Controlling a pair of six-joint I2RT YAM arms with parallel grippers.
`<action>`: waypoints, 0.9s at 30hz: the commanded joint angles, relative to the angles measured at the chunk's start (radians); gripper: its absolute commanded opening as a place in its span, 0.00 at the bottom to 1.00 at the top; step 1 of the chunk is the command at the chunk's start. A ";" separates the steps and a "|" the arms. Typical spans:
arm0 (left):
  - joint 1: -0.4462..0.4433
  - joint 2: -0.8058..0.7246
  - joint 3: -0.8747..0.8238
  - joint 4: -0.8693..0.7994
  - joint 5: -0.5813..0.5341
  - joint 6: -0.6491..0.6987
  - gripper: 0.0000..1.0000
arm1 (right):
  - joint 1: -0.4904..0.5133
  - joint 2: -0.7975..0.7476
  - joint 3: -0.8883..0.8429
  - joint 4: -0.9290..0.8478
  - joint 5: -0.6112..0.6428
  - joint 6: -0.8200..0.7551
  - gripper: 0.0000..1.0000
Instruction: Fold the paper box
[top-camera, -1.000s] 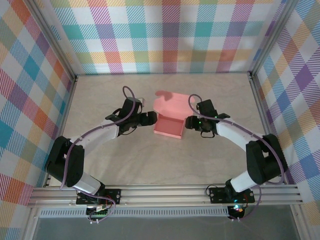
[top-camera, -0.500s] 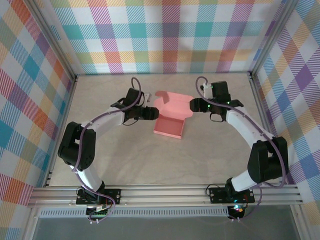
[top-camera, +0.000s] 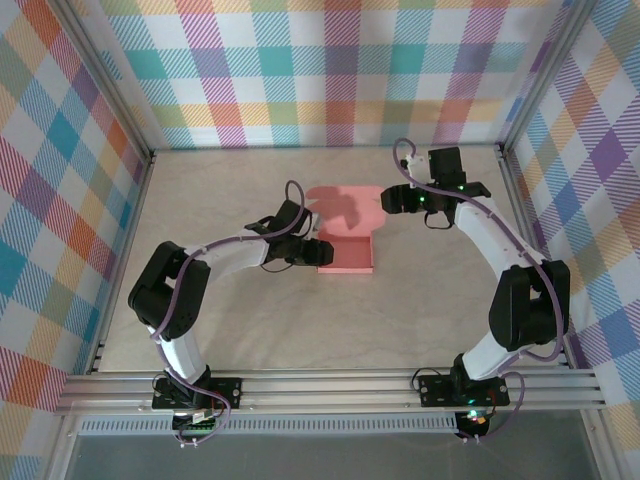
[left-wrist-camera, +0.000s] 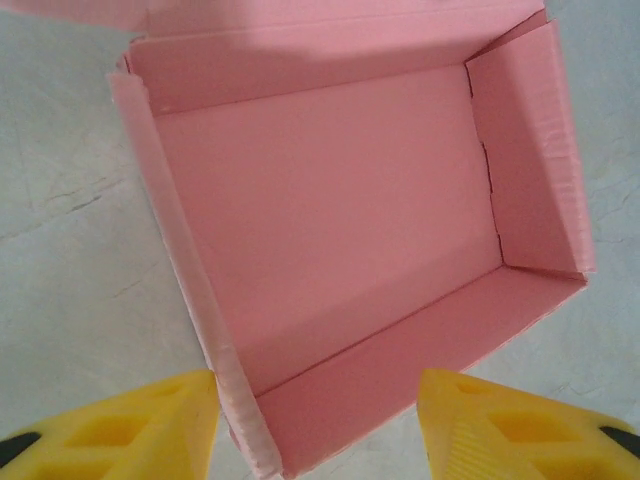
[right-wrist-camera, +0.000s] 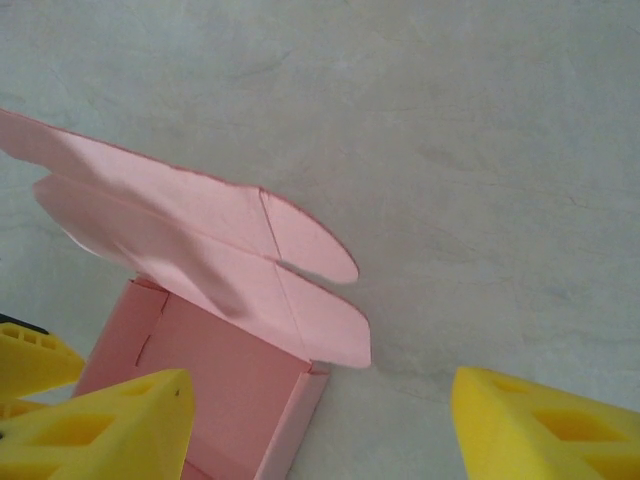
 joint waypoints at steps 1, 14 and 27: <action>-0.006 -0.020 -0.022 0.026 -0.013 -0.028 0.54 | -0.008 0.014 0.033 -0.032 -0.027 -0.052 0.68; 0.054 -0.222 -0.051 -0.027 -0.201 0.128 0.66 | -0.092 0.196 0.249 -0.220 -0.391 -0.618 0.70; 0.159 -0.379 -0.146 -0.053 -0.264 0.137 0.67 | -0.092 0.610 0.805 -0.842 -0.540 -1.064 0.63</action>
